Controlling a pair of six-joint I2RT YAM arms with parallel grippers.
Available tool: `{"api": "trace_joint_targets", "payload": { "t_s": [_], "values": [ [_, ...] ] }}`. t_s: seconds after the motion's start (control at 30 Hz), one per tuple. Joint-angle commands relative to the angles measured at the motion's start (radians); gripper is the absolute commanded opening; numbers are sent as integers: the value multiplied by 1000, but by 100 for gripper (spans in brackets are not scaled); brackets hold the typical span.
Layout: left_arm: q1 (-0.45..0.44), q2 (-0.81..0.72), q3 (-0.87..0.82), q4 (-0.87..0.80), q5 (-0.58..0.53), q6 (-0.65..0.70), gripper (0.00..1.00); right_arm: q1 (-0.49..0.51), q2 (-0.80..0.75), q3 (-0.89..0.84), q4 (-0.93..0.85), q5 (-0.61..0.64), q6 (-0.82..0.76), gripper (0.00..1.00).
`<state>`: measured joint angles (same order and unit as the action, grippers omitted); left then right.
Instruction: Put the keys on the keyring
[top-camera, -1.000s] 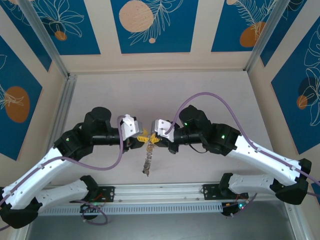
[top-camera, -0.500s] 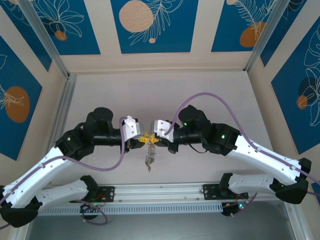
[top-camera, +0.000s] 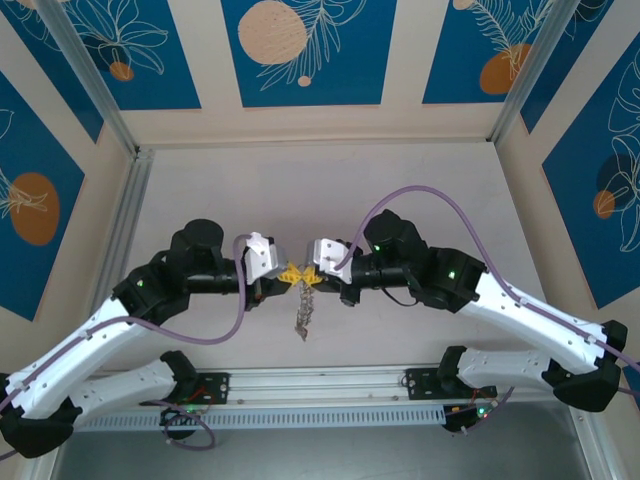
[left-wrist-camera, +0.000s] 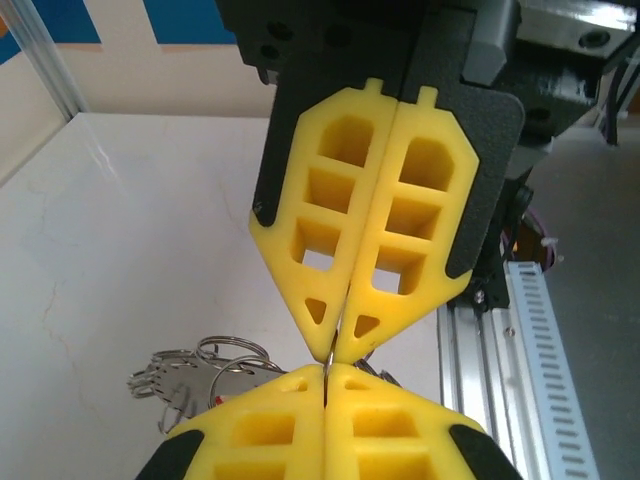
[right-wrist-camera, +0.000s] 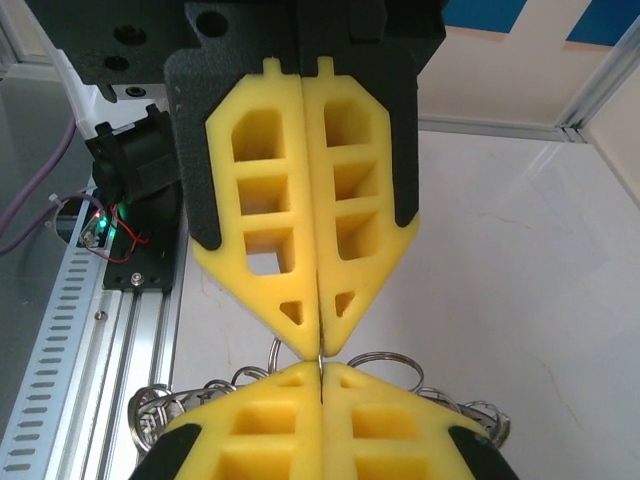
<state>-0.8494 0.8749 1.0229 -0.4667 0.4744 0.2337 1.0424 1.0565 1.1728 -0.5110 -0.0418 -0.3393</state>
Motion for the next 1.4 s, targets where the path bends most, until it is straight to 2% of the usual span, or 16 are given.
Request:
{"api": "trace_joint_targets", "payload": {
  "t_s": [0.0,0.2,0.33,0.43,0.53,0.57,0.63,0.67,0.7,0.87,0.97,1.03,1.2,1.37],
  "values": [
    [-11,-14,-56,177,-1,-125,0,-1,-45,-33,146,-79,21,2],
    [-11,-54,-80,257,5,-174,0,-24,-69,-71,159,-117,46,7],
    [-11,-59,-80,259,14,-175,0,-25,-73,-85,179,-122,49,0],
    [-11,-59,-79,246,25,-169,0,-30,-76,-90,190,-121,51,0],
    [-11,-35,-38,154,73,-148,0,-42,-85,-90,191,-103,46,0],
    [-11,-28,-24,120,80,-143,3,-48,-91,-91,193,-105,47,0],
    [-12,-37,-15,88,86,-133,28,-60,-99,-93,199,-120,54,0],
    [-11,-52,-14,80,73,-127,35,-66,-102,-94,201,-127,57,0],
    [-10,-64,-13,74,57,-122,37,-68,-103,-95,203,-129,55,0],
    [-7,-129,7,48,-27,-92,36,-69,-104,-98,204,-142,54,0],
    [-6,-111,36,3,-108,-64,22,-68,-105,-96,204,-158,51,0],
    [-7,-74,55,-16,-129,-55,17,-64,-105,-96,204,-163,52,0],
    [-7,25,80,-24,-133,-37,19,-58,-111,-94,203,-155,47,0],
    [-7,45,70,-36,-107,-30,18,-59,-123,-98,203,-138,43,0]
  ]
}}
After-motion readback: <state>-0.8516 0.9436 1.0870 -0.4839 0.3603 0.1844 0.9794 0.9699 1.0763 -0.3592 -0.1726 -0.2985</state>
